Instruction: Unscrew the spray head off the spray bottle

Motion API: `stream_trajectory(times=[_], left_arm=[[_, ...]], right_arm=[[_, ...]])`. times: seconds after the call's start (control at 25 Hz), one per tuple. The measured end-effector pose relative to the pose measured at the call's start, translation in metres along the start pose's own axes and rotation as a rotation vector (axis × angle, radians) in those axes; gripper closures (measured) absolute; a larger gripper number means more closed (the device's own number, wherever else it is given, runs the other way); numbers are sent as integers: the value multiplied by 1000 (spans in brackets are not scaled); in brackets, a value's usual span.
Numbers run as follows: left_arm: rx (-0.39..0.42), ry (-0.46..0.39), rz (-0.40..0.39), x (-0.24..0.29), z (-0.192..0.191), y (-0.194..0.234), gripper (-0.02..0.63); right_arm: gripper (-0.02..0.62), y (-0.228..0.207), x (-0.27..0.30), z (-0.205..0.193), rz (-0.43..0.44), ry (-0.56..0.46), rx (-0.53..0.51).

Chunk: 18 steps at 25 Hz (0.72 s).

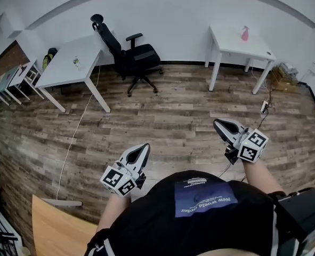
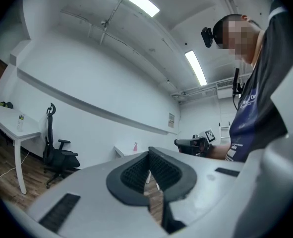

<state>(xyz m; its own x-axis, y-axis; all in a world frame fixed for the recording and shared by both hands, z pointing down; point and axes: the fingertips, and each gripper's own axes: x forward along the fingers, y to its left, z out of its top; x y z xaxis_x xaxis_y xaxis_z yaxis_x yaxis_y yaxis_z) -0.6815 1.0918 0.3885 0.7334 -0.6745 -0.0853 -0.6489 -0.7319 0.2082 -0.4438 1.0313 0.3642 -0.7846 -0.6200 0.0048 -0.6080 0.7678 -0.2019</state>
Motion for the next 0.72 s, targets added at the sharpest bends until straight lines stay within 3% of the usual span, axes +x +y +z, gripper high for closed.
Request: stream_trajectory(times=[0.36, 0.72], left_arm=[[-16, -33, 16, 123, 10, 4, 618], [-24, 8, -41, 213, -7, 11, 618]], right_arm=[[606, -109, -4, 42, 51, -17, -37], [607, -188, -8, 50, 39, -33, -33]])
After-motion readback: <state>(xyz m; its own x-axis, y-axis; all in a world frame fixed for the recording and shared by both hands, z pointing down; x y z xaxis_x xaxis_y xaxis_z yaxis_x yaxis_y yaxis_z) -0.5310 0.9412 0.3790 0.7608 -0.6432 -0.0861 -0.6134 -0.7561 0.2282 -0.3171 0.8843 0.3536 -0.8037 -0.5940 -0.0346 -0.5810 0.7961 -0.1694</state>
